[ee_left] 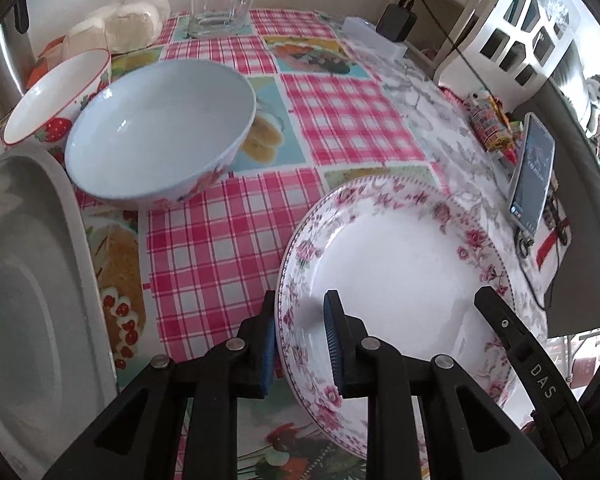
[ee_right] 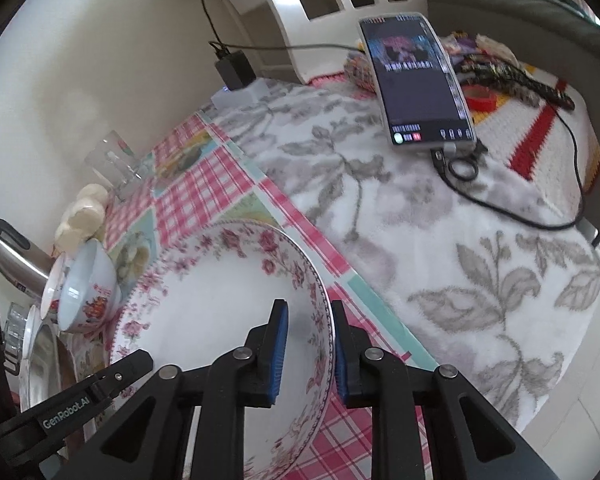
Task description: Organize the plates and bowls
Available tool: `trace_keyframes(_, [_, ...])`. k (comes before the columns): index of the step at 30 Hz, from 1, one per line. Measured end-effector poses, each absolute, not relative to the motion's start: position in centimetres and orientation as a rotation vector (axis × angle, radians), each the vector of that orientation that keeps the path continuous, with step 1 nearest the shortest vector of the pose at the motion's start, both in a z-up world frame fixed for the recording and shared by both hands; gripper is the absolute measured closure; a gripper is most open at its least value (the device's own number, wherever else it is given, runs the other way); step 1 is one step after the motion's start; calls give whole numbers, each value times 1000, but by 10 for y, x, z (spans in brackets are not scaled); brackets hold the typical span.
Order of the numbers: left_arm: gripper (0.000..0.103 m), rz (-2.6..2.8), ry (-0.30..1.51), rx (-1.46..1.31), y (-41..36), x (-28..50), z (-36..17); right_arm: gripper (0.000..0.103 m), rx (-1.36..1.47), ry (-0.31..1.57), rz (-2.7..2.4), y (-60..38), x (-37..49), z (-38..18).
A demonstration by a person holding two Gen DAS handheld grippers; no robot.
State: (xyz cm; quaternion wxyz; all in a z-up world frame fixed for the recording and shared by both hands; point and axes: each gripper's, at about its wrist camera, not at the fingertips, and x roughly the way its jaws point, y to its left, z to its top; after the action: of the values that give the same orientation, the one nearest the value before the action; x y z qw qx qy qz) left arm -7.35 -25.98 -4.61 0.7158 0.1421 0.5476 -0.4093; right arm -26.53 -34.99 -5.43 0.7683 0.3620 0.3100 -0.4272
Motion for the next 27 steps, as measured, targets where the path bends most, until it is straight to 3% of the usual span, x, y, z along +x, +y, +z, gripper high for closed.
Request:
trace_keyframes(19, [80,-988,1191,228,-255,-71,-17,81,796,600,-905,-346,-274,-34])
trace_keyframes(27, [80,-1044,1111,160,-246,-69,24,81,751,479,-900,-335,-279,3])
